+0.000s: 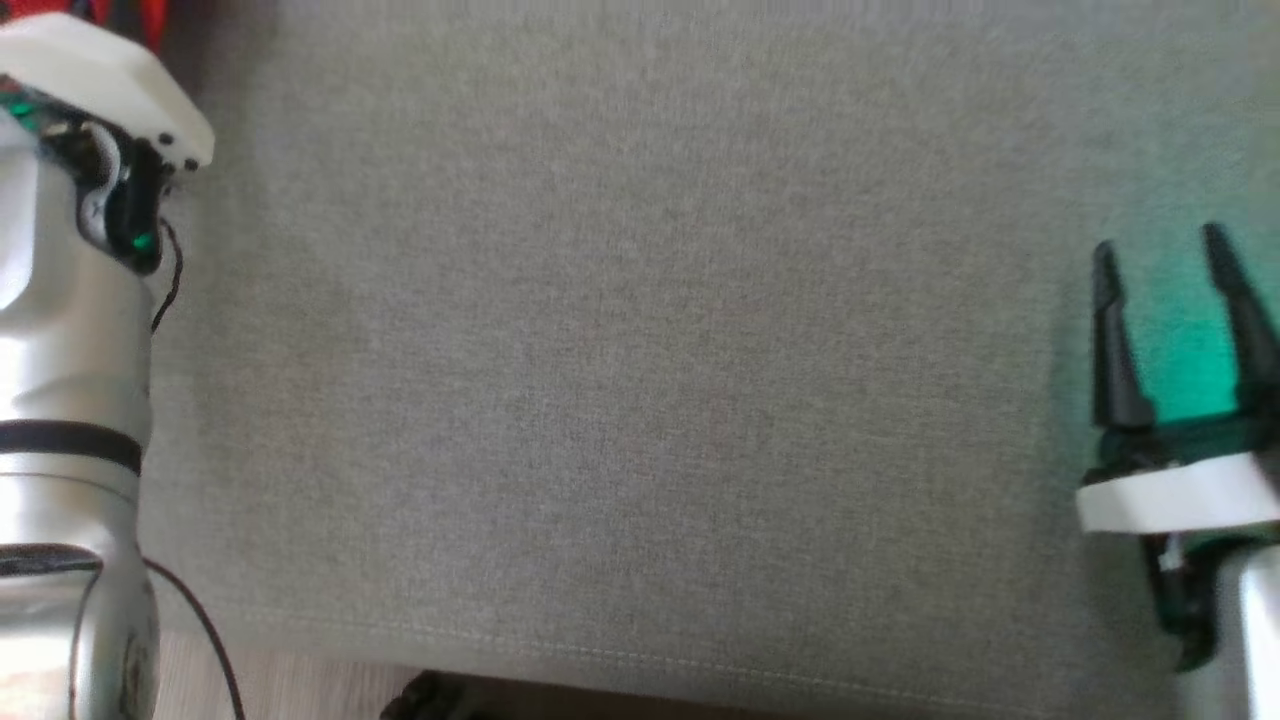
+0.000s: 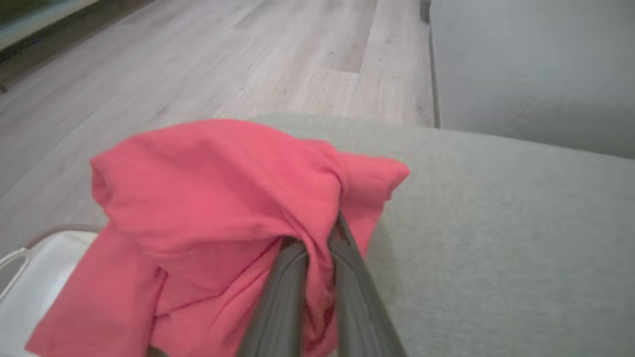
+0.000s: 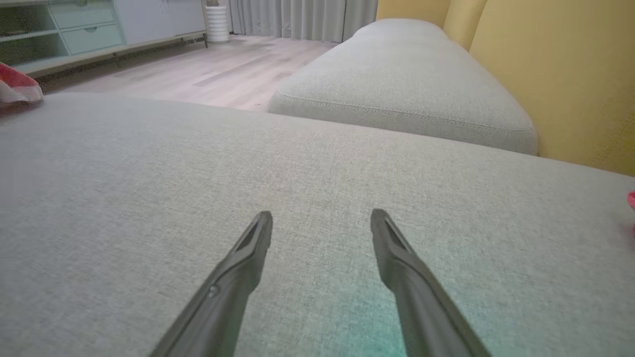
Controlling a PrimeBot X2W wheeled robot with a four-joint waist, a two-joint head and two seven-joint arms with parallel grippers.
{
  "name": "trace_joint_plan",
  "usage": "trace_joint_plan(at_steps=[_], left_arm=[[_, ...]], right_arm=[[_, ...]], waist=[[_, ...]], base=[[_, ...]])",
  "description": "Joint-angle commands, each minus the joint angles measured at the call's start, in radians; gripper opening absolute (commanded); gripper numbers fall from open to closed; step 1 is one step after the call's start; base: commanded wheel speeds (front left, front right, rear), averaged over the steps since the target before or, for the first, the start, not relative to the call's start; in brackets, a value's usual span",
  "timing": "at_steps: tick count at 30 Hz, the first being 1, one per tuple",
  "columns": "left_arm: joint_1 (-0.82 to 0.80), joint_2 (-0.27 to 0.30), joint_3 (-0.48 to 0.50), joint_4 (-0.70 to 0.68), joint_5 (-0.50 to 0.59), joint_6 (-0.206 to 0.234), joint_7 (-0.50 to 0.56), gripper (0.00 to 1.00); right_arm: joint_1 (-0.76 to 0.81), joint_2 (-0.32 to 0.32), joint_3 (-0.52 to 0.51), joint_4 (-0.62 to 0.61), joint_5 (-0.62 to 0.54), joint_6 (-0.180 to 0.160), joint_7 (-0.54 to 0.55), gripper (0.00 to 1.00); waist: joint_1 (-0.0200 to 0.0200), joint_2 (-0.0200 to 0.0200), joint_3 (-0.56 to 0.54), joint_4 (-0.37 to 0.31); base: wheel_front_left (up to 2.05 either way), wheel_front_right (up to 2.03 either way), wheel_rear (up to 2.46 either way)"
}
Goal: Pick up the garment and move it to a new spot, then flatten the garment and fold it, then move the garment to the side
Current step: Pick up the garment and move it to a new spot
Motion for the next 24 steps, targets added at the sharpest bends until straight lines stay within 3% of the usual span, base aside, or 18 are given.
trace_joint_plan(at_steps=[1, 4, 7, 11, 15, 20, 21, 24], left_arm=[[-0.025, 0.052, 0.007, -0.054, -0.008, -0.007, 0.002, 0.0], [-0.012, 0.023, -0.048, -0.151, -0.036, -0.017, 0.051, 0.0], [0.043, -0.004, -0.162, -0.34, -0.142, -0.018, 0.151, 0.0], [0.167, 0.043, -0.275, -0.675, -0.334, -0.019, 0.333, 0.0], [0.309, 0.067, -0.297, -1.011, -0.533, -0.016, 0.513, 0.0], [0.452, 0.062, -0.328, -1.332, -0.689, 0.054, 0.676, 0.0], [0.452, 0.062, -0.328, -1.332, -0.689, 0.054, 0.676, 0.0], [0.515, 0.033, -0.342, -1.453, -0.795, 0.109, 0.739, 0.0]], right_arm=[[0.03, 0.011, 0.032, -0.014, 0.008, 0.007, -0.016, 1.0], [0.035, 0.038, 0.046, 0.037, 0.013, 0.007, -0.044, 1.0], [0.038, 0.059, 0.059, 0.087, 0.019, 0.007, -0.072, 1.0], [0.041, 0.081, 0.065, 0.146, 0.029, 0.007, -0.105, 1.0], [0.045, 0.092, 0.066, 0.19, 0.038, 0.007, -0.129, 1.0], [0.04, 0.097, 0.071, 0.223, 0.052, 0.007, -0.151, 1.0], [0.04, 0.097, 0.071, 0.223, 0.052, 0.007, -0.151, 1.0], [0.035, 0.098, 0.076, 0.241, 0.073, 0.007, -0.161, 1.0]], waist=[[-0.0001, 0.0, -0.074, -0.011], [-0.0001, 0.0, -0.139, -0.021], [-0.0001, 0.0, -0.199, -0.038], [-0.0001, 0.0, -0.267, -0.073], [-0.0001, 0.0, -0.303, -0.116], [-0.0001, 0.0, -0.305, -0.179], [-0.0001, 0.0, -0.305, -0.179], [-0.0001, 0.0, -0.298, -0.214]], base=[[0.0, 0.0, 0.0], [0.0, 0.0, 0.0], [0.0, 0.0, 0.0], [0.0, 0.0, 0.0], [0.0, 0.0, 0.0], [0.0, 0.0, 0.0], [0.0, 0.0, 0.0], [0.0, 0.0, 0.0]])
